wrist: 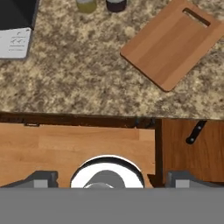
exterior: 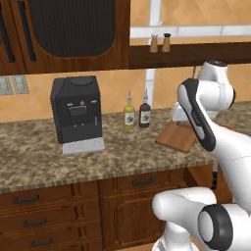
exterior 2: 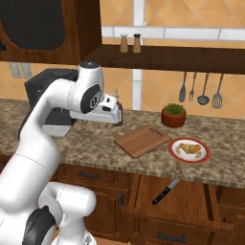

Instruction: Pick up the knife from the drawer and place it on the cutting board. Then place the meat from the plate to the cutting board.

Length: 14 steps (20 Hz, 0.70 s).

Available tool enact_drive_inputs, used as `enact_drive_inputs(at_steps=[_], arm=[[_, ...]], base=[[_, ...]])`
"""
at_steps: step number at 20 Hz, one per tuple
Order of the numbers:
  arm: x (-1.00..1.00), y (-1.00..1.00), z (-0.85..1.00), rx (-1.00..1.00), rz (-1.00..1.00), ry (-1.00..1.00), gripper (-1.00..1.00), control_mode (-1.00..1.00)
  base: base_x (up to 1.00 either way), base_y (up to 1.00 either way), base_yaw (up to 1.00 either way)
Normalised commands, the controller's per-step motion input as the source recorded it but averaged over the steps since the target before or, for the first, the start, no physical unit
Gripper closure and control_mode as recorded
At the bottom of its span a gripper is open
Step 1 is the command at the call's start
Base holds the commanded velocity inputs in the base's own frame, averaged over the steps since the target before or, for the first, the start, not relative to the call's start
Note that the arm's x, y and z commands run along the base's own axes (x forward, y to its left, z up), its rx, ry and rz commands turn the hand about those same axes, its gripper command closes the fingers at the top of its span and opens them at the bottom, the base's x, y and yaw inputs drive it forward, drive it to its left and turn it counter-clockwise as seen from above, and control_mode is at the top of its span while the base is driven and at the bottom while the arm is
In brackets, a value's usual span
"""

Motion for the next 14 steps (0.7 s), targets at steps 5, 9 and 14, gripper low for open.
enact_drive_inputs(at_steps=[5, 9, 14], arm=[[-0.13, -1.0, -0.55, 0.1, 0.0, 0.14, -1.0, -1.0], [0.0, -1.0, -0.66, 0.08, 0.0, 0.18, -1.0, -1.0], [0.02, -0.78, -0.77, 0.0, 0.0, 0.25, -1.0, -1.0]], base=[[0.0, 0.0, 0.0], [0.0, 0.0, 0.0], [0.0, 0.0, 0.0]])
